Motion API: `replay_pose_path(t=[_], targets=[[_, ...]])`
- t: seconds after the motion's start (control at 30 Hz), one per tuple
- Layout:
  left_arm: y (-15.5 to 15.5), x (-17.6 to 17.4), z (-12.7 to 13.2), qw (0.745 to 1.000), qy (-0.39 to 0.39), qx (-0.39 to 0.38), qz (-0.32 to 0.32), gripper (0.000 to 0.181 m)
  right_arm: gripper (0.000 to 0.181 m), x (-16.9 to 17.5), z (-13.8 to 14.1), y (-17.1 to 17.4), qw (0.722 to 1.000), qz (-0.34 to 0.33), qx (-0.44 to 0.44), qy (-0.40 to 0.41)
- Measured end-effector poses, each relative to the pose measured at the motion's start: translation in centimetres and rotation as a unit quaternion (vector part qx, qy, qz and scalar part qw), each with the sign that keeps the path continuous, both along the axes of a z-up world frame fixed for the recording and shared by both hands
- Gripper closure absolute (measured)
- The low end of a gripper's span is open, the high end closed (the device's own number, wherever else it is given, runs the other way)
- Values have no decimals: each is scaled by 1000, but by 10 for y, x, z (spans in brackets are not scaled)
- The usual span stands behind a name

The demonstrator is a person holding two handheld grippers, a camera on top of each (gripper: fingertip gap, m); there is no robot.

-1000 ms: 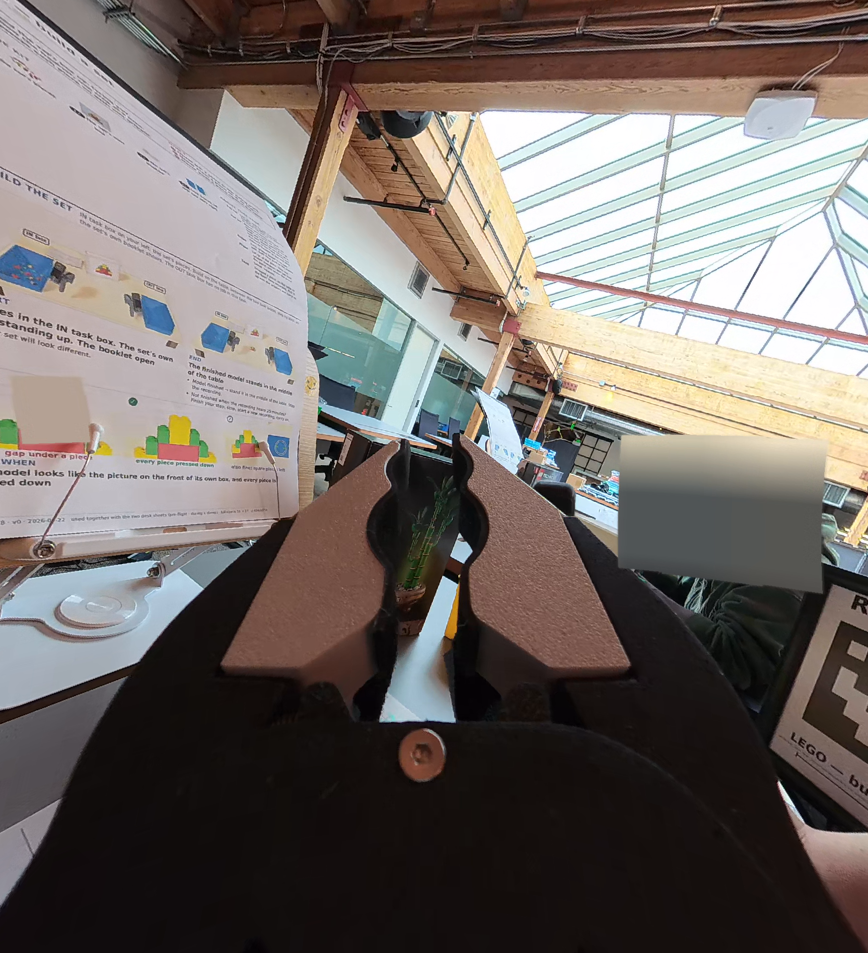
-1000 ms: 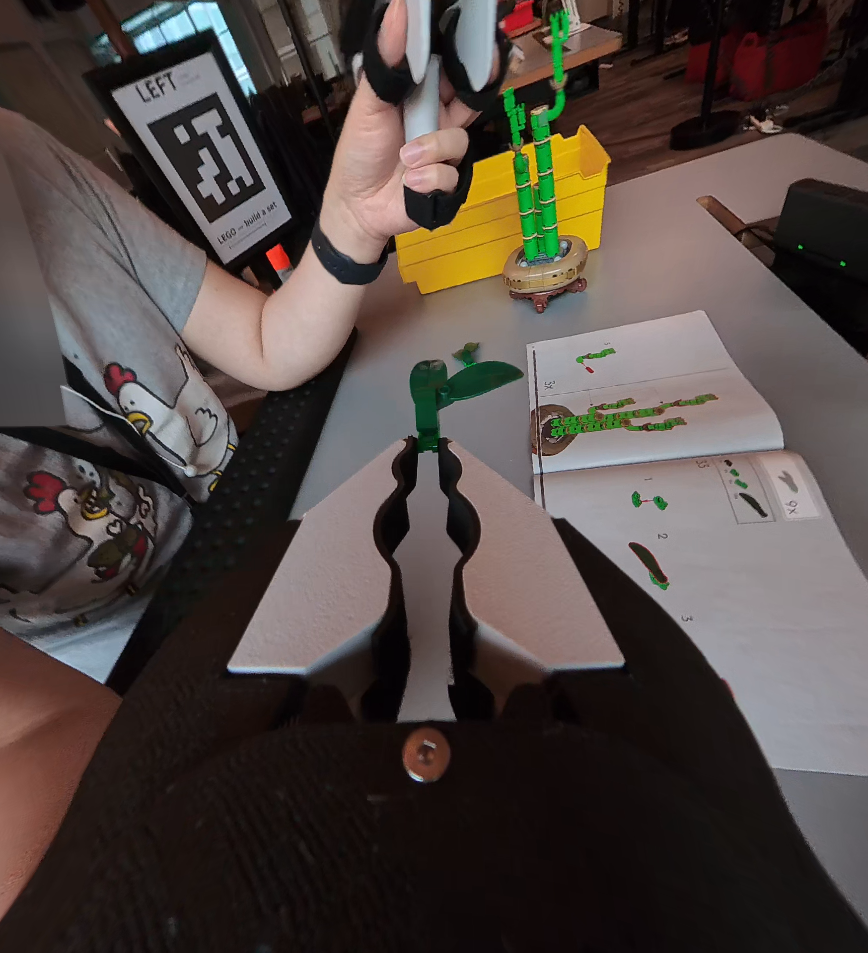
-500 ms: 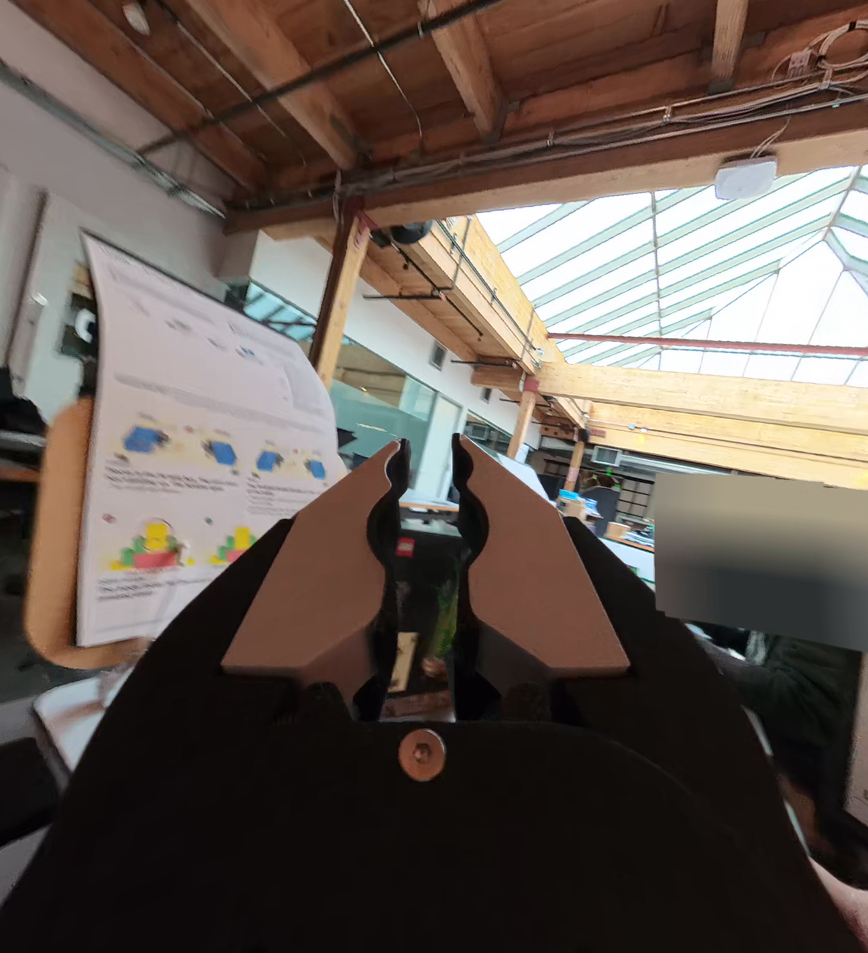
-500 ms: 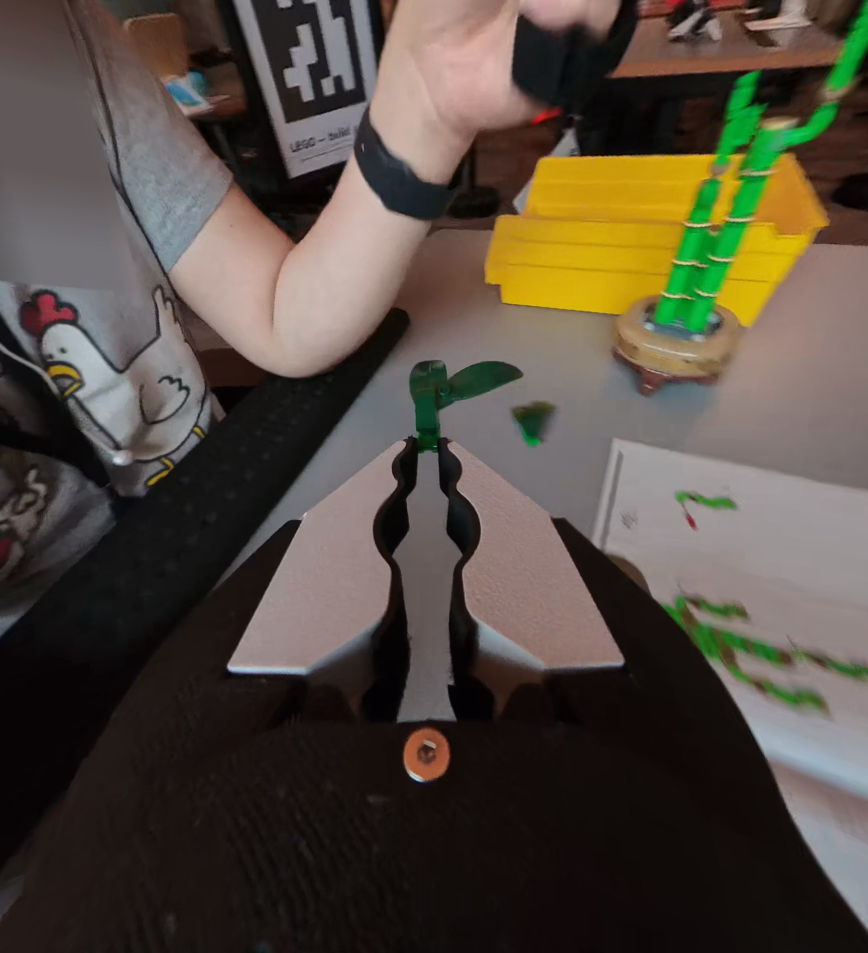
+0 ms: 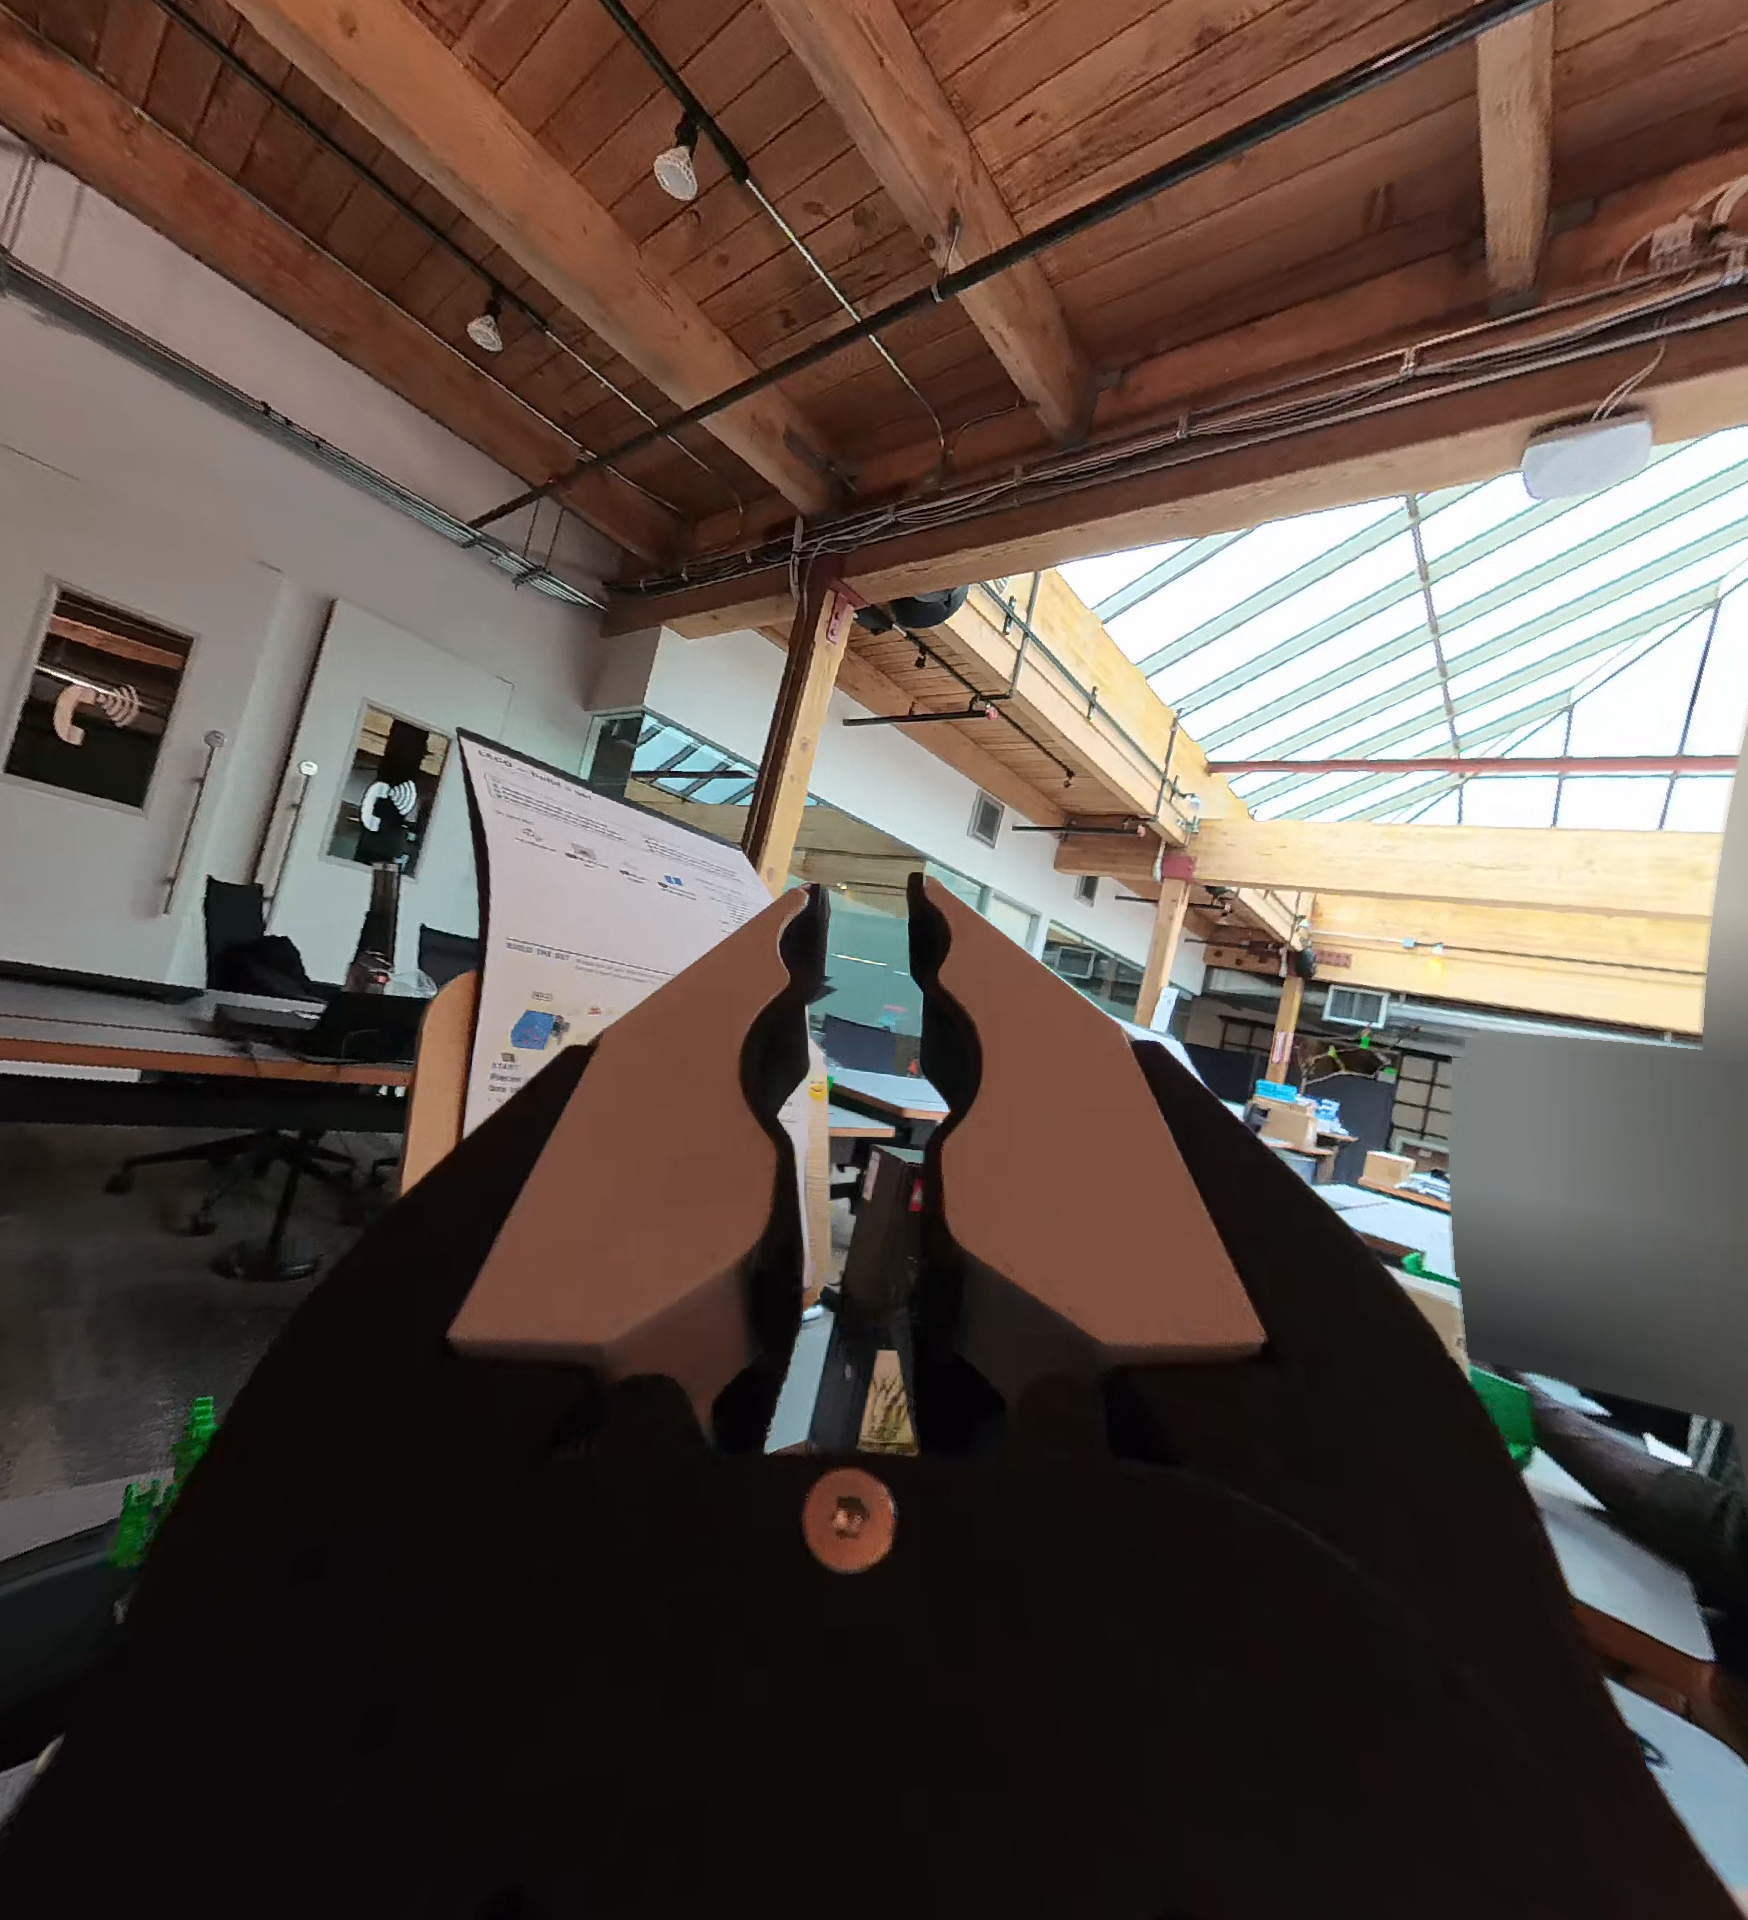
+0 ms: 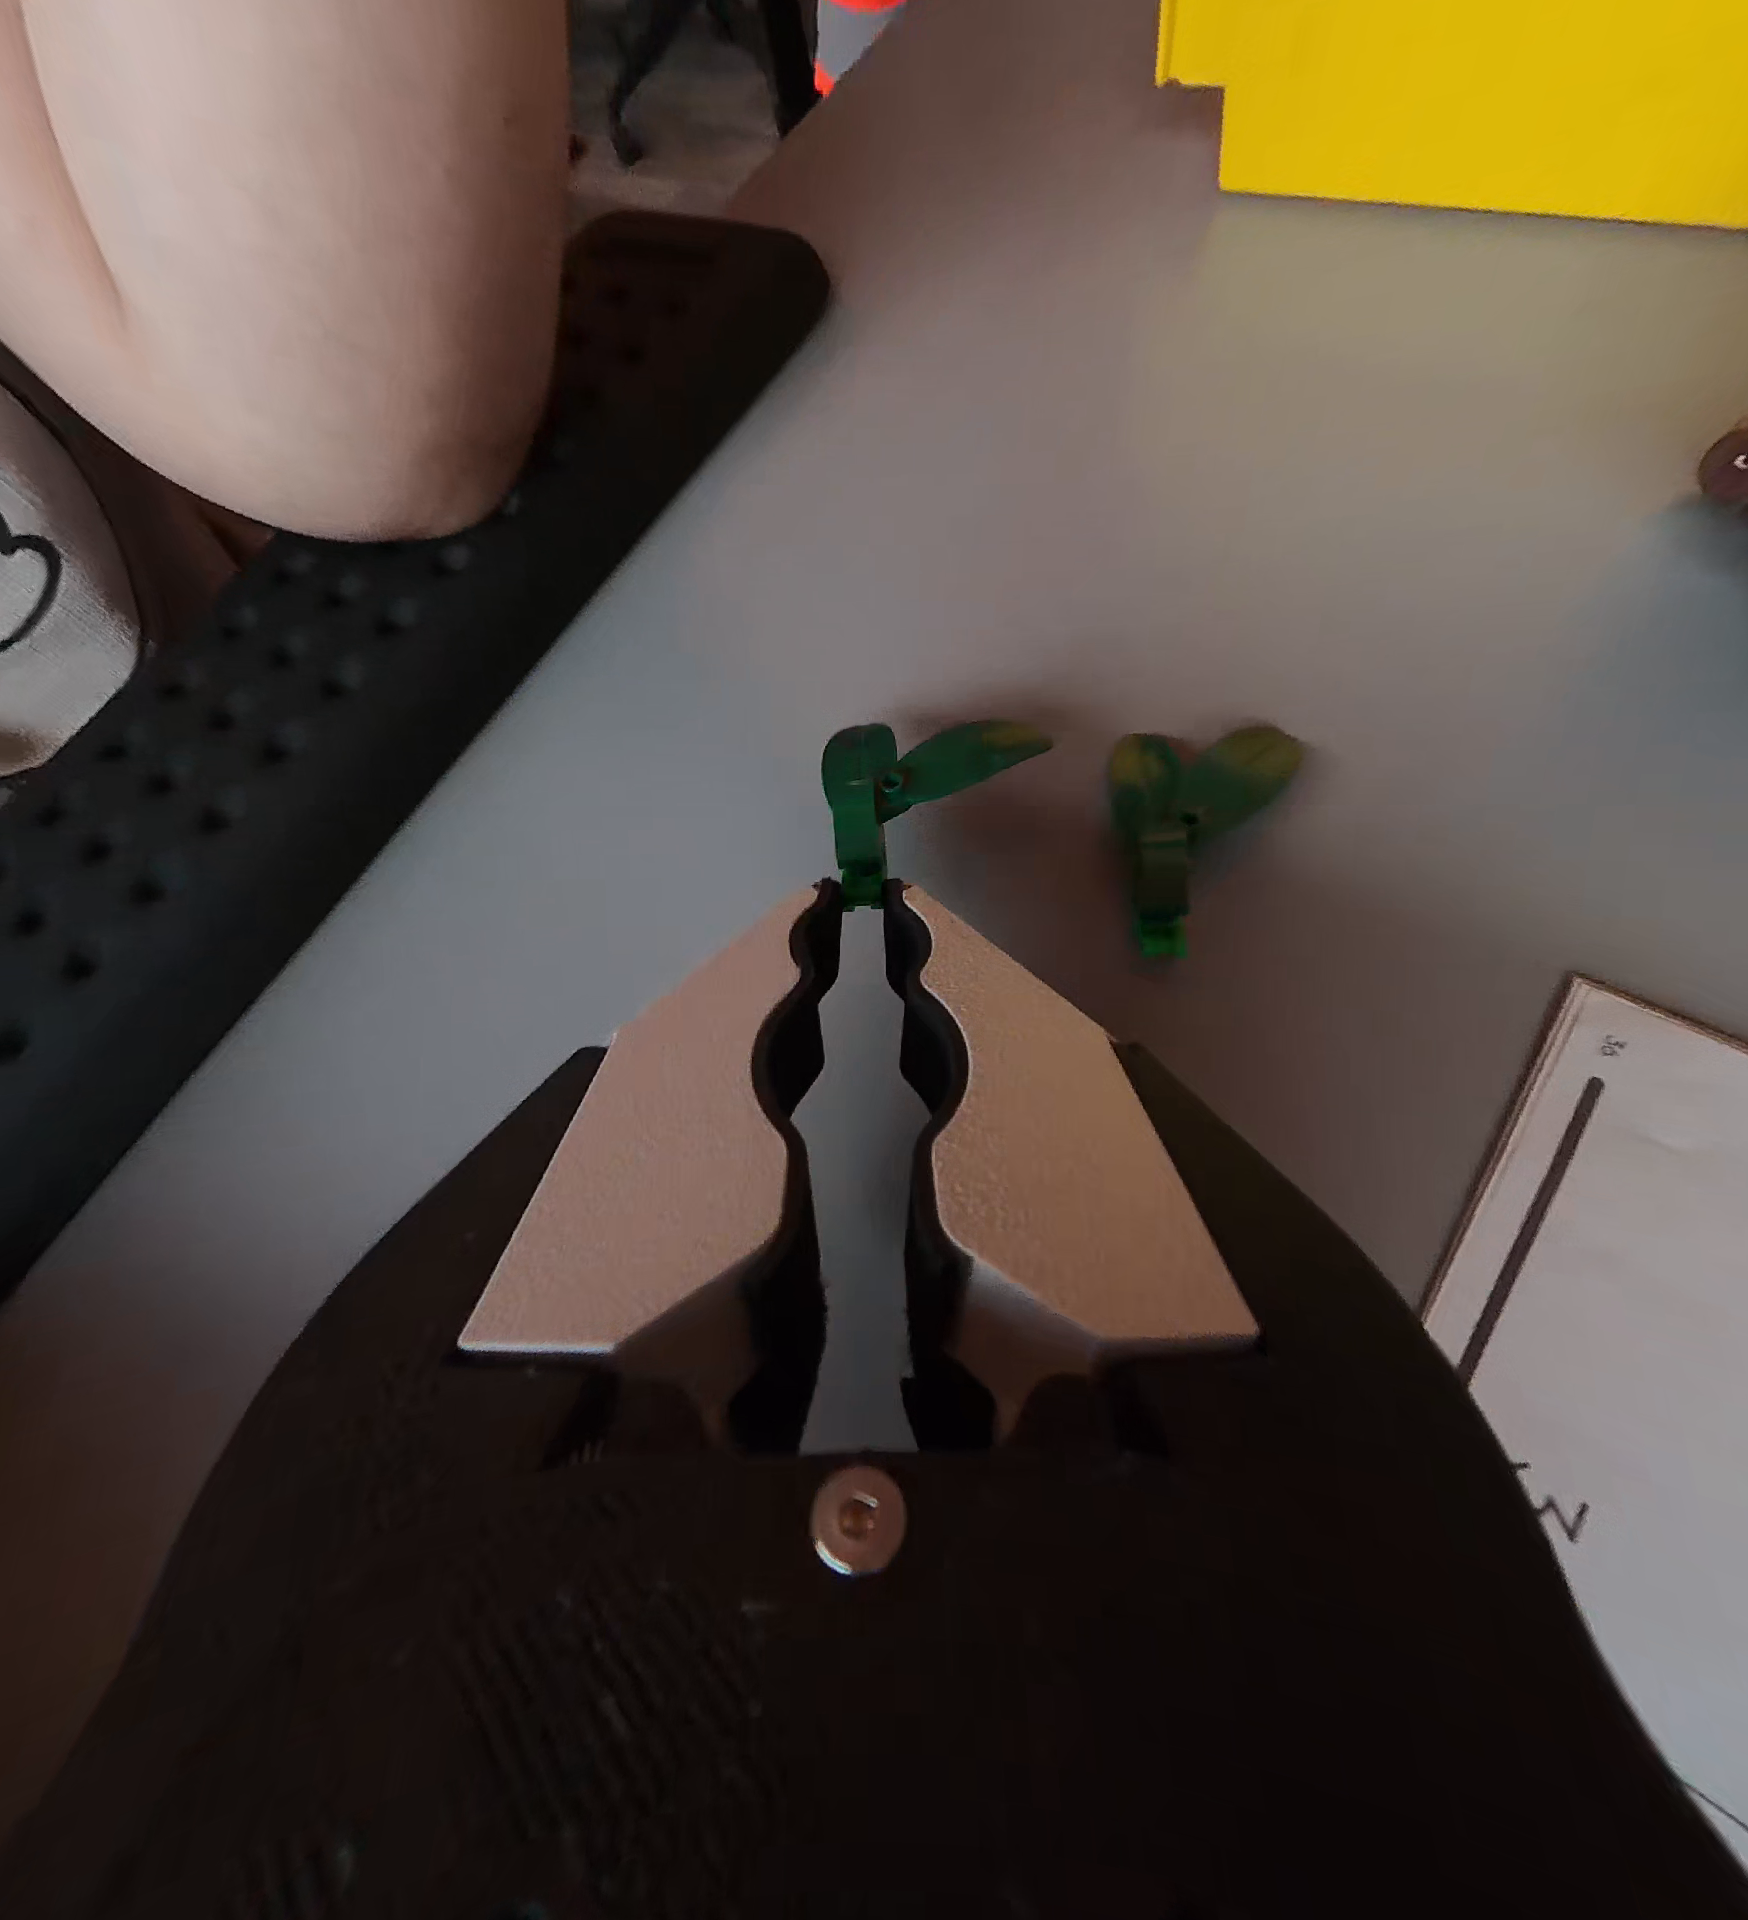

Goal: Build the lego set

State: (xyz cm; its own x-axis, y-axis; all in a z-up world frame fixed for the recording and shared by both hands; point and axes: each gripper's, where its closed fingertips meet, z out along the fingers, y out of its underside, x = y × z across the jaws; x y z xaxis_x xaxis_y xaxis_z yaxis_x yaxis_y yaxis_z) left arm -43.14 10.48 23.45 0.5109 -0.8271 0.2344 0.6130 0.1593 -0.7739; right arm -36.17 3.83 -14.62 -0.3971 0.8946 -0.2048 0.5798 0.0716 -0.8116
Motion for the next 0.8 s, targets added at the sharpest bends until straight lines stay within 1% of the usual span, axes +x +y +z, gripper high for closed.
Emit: replay_pose_path(t=[0.07,0.17,0.3,0.37,0.4,0.53,0.63,0.73,0.8], targets=[[1,-4,-1,1000,-8,0,-4,168,175,-1,-3,4,1000,-1,18,-5],[1,-11,-1,1000,-18,0,-9,168,174,3,-11,10,999,-1,30,-42],[1,-19,-1,999,-30,1,-13,168,174,3,-15,12,998,-2,37,-51],[0,-22,-1,999,-32,2,-14,168,173,3,-15,18,997,-16,49,-50],[0,-23,-1,999,-33,2,-14,168,168,3,-14,21,997,-25,61,-44],[-3,-29,0,999,-39,4,-16,167,162,10,2,28,994,-65,78,-26],[-6,-35,1,999,-45,7,-15,167,161,19,8,27,987,-101,117,-35],[-13,-44,3,999,-46,11,-7,167,161,32,16,19,977,-128,165,-44],[-20,-50,5,999,-47,12,0,166,162,40,24,14,969,-159,184,-38]])
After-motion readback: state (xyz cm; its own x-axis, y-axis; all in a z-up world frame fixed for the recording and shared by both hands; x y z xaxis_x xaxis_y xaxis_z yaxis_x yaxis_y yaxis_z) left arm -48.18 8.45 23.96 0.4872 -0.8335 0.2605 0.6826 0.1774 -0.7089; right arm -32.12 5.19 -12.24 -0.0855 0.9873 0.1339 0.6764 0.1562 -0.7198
